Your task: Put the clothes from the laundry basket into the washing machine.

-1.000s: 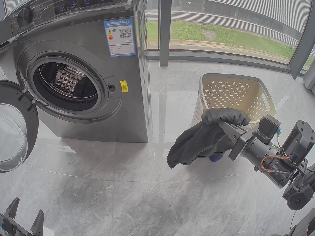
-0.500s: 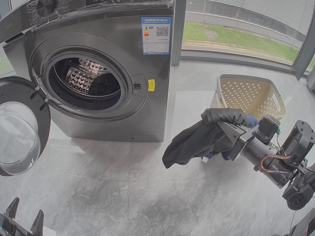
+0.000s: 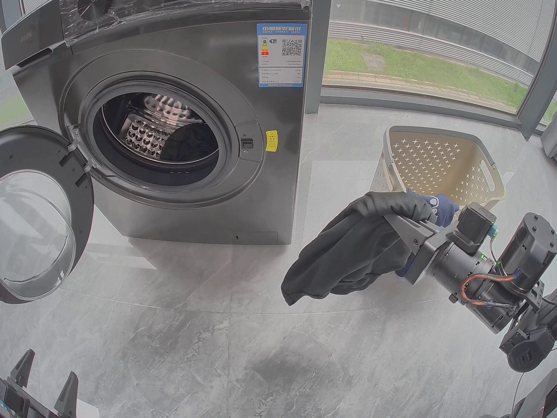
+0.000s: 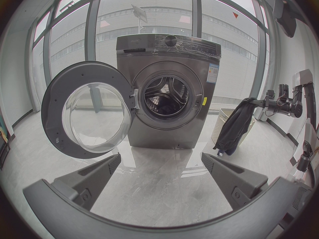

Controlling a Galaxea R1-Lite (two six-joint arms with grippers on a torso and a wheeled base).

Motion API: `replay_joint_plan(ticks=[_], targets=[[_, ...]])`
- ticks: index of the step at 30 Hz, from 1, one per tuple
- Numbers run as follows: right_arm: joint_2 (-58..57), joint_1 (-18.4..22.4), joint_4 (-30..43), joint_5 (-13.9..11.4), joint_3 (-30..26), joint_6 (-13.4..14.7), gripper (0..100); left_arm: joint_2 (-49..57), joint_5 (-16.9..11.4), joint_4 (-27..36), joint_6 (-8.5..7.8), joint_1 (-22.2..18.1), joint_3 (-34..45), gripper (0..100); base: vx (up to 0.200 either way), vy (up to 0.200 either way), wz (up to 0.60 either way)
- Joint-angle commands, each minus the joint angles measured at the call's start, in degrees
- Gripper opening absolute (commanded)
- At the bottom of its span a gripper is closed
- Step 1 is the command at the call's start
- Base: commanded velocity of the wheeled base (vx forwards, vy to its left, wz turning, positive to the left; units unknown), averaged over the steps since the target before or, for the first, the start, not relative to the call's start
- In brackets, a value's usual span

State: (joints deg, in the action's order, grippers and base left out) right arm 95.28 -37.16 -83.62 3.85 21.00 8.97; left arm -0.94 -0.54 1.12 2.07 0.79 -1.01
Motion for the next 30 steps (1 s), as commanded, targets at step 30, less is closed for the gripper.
replay_joint_plan(ticks=[30], targets=[[0.08,0.24,0.03,0.01,0.00,0.08,0,-0.03,0.01,0.02,0.04,0.00,0.48,100,0.000,0.127,0.00]])
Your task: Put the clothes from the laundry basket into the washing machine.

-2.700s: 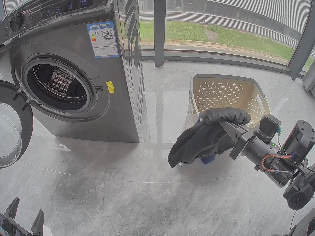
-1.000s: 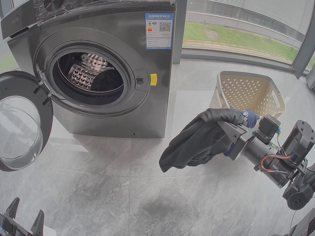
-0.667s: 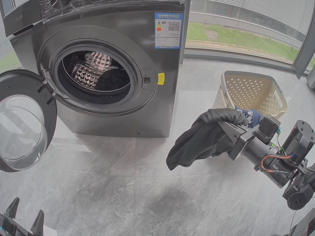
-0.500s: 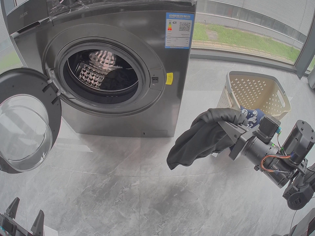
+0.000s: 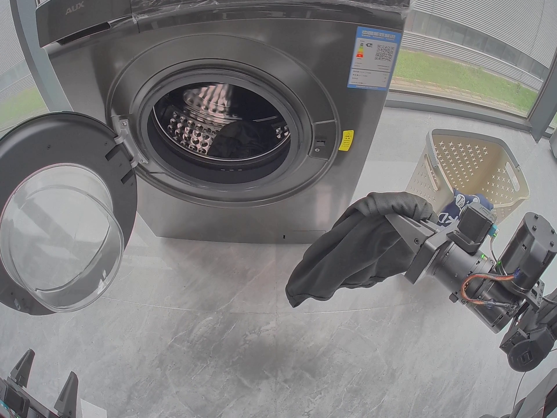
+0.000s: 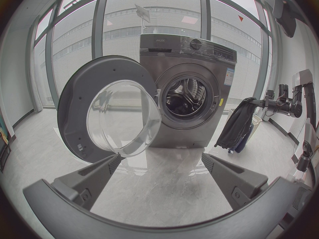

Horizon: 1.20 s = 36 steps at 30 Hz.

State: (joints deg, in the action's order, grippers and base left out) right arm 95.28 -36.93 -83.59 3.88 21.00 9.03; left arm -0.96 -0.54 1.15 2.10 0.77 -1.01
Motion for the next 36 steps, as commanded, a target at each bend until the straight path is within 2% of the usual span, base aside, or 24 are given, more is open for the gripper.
replay_joint_plan(ticks=[1,16,36], targets=[[0.08,0.01,0.01,-0.01,0.00,0.02,0,0.00,0.01,0.00,0.01,0.02,0.48,100,0.000,0.000,0.00],[0.08,0.01,0.01,-0.01,-0.09,0.02,0,0.00,0.01,0.00,0.01,0.02,0.48,100,0.000,0.200,0.00],[0.96,-0.16,0.01,0.08,-0.09,-0.16,0,0.08,0.10,0.00,0.10,0.02,0.48,100,0.000,0.000,0.00]])
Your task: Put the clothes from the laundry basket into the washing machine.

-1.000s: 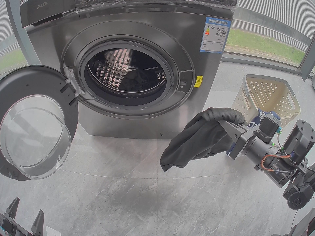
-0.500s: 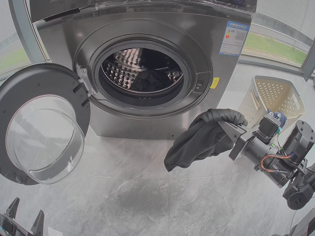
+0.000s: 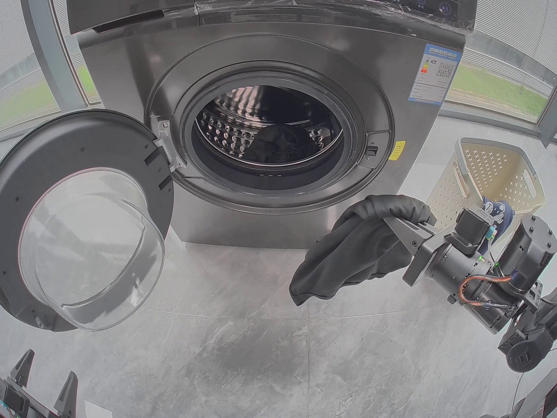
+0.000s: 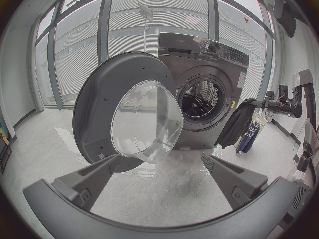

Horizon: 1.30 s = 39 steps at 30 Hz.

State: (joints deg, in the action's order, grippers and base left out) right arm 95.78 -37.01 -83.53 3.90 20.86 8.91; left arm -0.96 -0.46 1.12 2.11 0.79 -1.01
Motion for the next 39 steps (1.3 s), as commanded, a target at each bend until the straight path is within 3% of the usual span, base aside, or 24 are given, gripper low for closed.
replay_joint_plan(ticks=[1,8,10,14,17,19,23,26,28,31,32,34,36,37,39], targets=[[0.46,-0.08,-0.05,0.05,0.06,-0.12,0,0.17,0.02,0.02,0.09,-0.09,0.48,100,0.000,0.000,0.00],[0.46,-0.34,-0.05,-0.03,-0.20,-0.03,0,0.44,0.11,0.02,0.00,-0.18,0.48,100,0.000,0.000,0.00],[0.46,-2.45,-0.05,0.05,-0.56,0.14,0,0.70,0.20,-0.51,-0.26,-0.35,0.84,100,0.000,0.000,0.00],[0.81,-5.79,0.03,0.14,0.68,0.41,0,0.70,-0.06,-0.59,-2.46,-0.62,0.92,100,0.000,0.000,0.00],[4.59,-7.64,-0.14,1.20,4.63,0.41,0,0.70,-0.24,-0.59,-4.31,-0.62,0.92,100,0.000,0.000,0.00],[6.17,-8.25,-0.14,3.31,6.74,0.41,0,0.79,-0.33,-0.68,-4.31,-0.53,0.92,100,0.000,0.000,0.00],[9.07,-8.87,-0.49,4.54,8.76,0.84,0,0.79,-0.33,-0.59,-3.78,-0.53,0.92,100,0.000,0.000,0.00],[11.97,-8.60,-1.99,4.98,11.05,1.72,0,0.88,-0.68,-0.77,-4.66,-0.62,0.92,100,0.000,0.000,0.00],[13.82,-8.17,-2.51,6.56,13.68,1.81,0,0.96,-1.65,-1.03,-5.01,-0.62,0.92,100,0.000,0.000,0.00],[14.78,-8.52,-3.04,8.14,16.32,3.04,0,0.96,-2.26,-2.26,-4.13,-0.62,0.40,100,0.000,0.000,0.00],[14.70,-8.78,-2.95,8.23,16.76,3.57,0,0.96,-2.53,-4.37,-2.64,-0.62,-1.62,100,0.000,0.000,0.00],[14.70,-9.13,-3.04,8.05,17.55,4.01,0,-0.44,-4.19,-6.48,-0.61,-0.70,-8.13,100,0.000,0.000,0.00],[14.61,-10.19,-3.04,7.44,18.87,4.62,0,-5.45,-9.03,-4.73,-0.09,-0.27,-11.82,100,0.000,0.000,0.00],[14.61,-10.27,-3.04,7.35,18.96,4.71,0,-5.80,-9.47,-4.64,-0.09,-0.27,-11.82,100,0.000,0.000,0.00],[14.61,-11.24,-2.95,6.38,20.19,6.56,0,-11.43,-15.71,-3.14,-0.18,-0.27,-10.94,100,0.000,0.000,0.00]])
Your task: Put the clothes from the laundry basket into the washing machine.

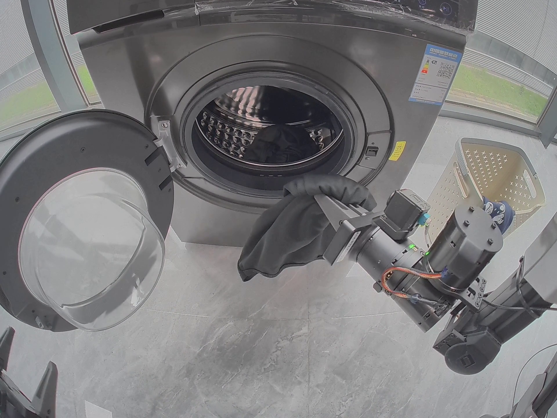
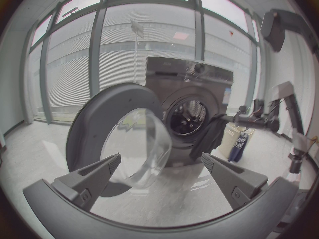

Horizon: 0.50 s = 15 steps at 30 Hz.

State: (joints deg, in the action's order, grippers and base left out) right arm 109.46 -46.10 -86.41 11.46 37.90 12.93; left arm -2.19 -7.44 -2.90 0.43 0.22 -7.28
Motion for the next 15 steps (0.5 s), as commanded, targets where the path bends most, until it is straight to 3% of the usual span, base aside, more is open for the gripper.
replay_joint_plan(ticks=[1,3,6,7,10,15], targets=[[1.02,-2.15,-0.08,-1.44,3.32,2.89,0,-12.92,-10.84,0.44,1.24,0.31,-3.80,100,0.000,0.000,0.00],[1.11,-2.06,-0.08,-2.23,3.50,2.97,0,-20.31,-14.10,-1.67,0.80,0.04,-2.92,100,0.000,0.000,0.00],[1.19,-1.53,-0.17,-2.58,4.37,2.97,0,-27.07,-15.50,-6.68,-0.08,0.57,-2.21,100,0.000,0.000,0.00],[1.19,-1.36,-0.17,-2.49,5.08,3.06,0,-31.73,-16.12,-10.72,-1.13,1.71,-1.69,100,0.000,0.000,0.00],[1.19,-1.09,-0.17,-2.05,5.52,3.06,0,-38.76,-16.21,-16.79,-2.62,5.93,-1.60,100,0.000,0.000,0.00],[0.84,-0.92,-0.08,-1.88,4.46,3.15,0,-47.46,-14.98,-22.94,-2.01,14.37,-2.13,100,0.000,0.000,0.00]])
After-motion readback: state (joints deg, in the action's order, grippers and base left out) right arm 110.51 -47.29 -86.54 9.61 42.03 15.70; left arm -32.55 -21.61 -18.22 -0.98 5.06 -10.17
